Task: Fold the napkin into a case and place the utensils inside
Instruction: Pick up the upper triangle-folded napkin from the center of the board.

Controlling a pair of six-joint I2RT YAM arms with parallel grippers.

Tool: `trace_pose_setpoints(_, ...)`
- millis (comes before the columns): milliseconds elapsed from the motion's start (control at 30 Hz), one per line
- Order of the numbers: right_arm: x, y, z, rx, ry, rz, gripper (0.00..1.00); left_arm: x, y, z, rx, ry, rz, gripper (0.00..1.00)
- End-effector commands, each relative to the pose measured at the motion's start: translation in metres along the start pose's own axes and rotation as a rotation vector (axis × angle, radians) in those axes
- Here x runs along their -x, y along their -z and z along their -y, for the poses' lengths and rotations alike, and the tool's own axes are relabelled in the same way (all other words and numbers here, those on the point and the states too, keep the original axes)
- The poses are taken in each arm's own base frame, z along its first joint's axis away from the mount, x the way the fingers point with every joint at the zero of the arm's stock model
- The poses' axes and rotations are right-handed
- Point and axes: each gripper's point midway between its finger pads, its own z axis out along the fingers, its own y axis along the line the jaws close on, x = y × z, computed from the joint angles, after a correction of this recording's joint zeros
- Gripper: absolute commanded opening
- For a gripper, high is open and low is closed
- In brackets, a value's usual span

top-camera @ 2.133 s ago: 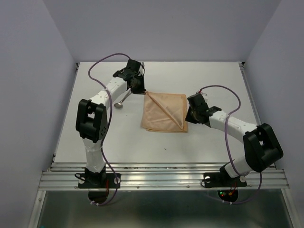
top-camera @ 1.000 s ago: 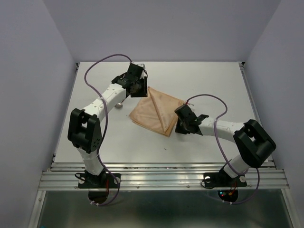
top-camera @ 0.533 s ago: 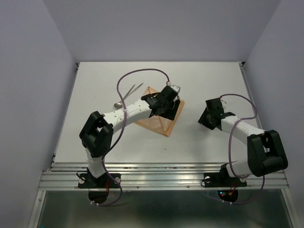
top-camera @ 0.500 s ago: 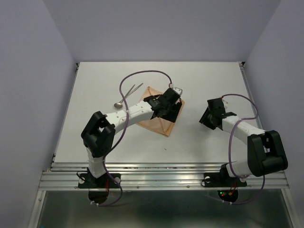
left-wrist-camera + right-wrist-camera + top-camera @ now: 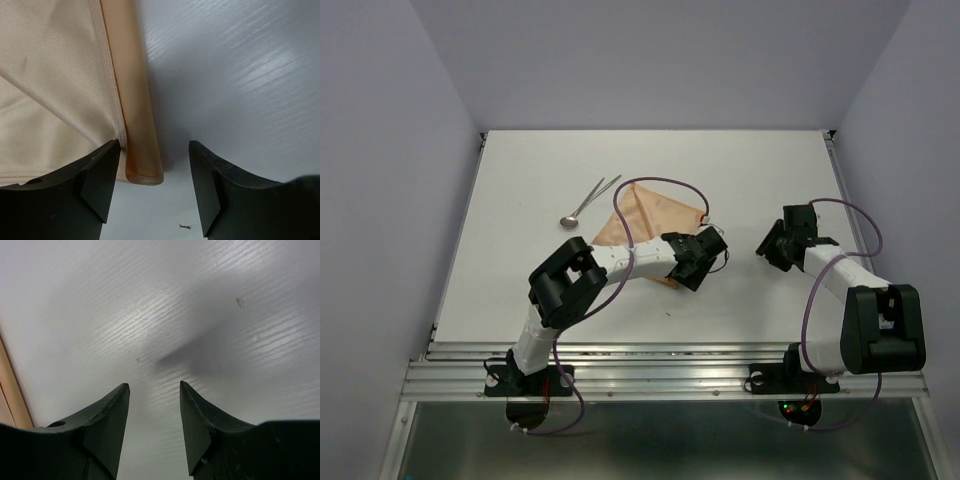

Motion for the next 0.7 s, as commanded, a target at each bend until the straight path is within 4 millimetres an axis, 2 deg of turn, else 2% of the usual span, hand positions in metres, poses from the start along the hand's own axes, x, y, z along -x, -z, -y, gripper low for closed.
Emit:
trace_pose_setpoints(0, 0.012, 0.005, -0.012, 0.048, 0.016, 0.027, 0.5, 0.007, 0.006, -0.009, 0.078, 0.02, 0.034, 0.68)
trace_pose_setpoints(200, 0.01, 0.003, -0.012, 0.05, 0.015, 0.022, 0.51, -0.002, -0.002, -0.015, 0.121, 0.01, 0.011, 0.65)
trace_pose_setpoints(433, 0.007, 0.002, -0.011, 0.052, 0.012, 0.015, 0.51, -0.015, -0.013, -0.026, 0.181, 0.006, -0.01, 0.56)
trace_pose_setpoints(667, 0.007, 0.004, -0.009, 0.051, 0.01, 0.025, 0.51, -0.03, -0.032, -0.016, 0.05, 0.026, -0.057, 0.52)
